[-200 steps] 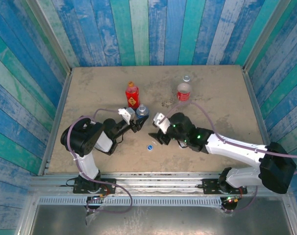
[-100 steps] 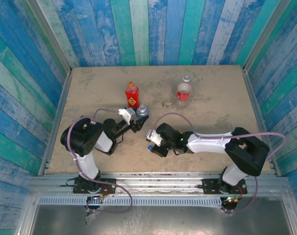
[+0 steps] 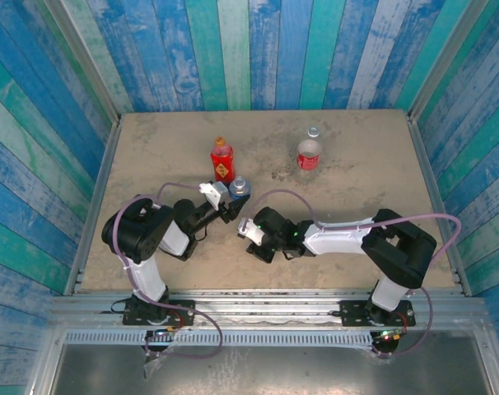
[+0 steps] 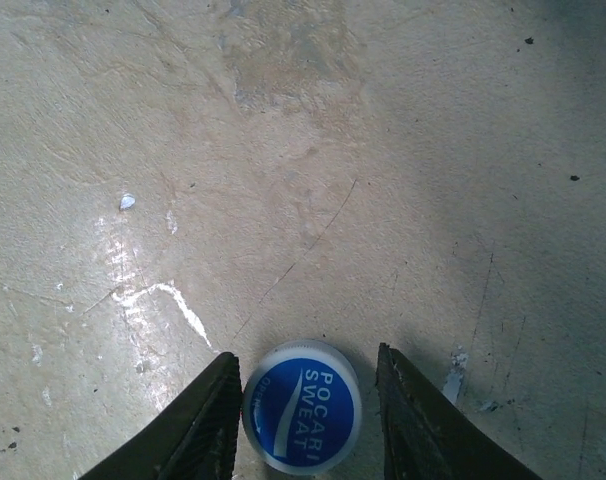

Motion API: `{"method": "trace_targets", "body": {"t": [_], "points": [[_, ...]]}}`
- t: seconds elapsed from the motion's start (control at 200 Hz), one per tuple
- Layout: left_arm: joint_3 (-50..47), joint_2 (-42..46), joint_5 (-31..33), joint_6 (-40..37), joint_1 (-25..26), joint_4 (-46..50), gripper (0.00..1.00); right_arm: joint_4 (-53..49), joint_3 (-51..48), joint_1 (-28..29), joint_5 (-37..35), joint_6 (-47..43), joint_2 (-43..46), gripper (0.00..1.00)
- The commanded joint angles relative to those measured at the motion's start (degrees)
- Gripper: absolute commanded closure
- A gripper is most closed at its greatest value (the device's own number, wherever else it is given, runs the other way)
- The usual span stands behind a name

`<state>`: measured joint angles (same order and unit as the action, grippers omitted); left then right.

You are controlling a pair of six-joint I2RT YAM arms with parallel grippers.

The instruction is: Screw on the bottle caps

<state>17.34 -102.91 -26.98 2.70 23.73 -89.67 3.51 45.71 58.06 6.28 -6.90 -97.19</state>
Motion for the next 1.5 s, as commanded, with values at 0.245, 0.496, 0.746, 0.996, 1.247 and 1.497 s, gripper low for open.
{"method": "trace_targets", "body": {"t": [0.245, 0.496, 0.746, 0.996, 1.247, 1.497], "points": [[-0.1, -0.9, -0.3, -1.6, -0.2, -0.8, 0.38, -0.8, 1.2, 0.5, 0.2, 0.1, -1.0, 0.65], [-0.4, -0.9, -0.9, -1.9, -0.2, -0.5, 0.38, -0.6, 0.1, 0.5, -1.2, 1.9, 3.9, 0.71], [0.0, -2.1, -6.6, -2.4, 0.3, 0.1, 0.38, -7.7, 1.2, 0.2, -6.6, 3.5, 15.2, 0.71], [1.8, -3.8, -14.1, -4.2, 1.3, 2.6, 0.38, -13.8, 8.6, -1.0, -6.3, 1.7, 19.8, 0.70], [2.6, -8.9, -18.5, -0.8, 1.4, -2.9, 0.37, -21.5, 18.1, -6.5, -5.7, 9.1, 15.4, 0.72], [3.1, -12.3, -19.3, 1.0, 1.4, -6.3, 0.37, -28.4, 25.0, -8.6, -5.7, 11.2, 8.8, 0.71]]}}
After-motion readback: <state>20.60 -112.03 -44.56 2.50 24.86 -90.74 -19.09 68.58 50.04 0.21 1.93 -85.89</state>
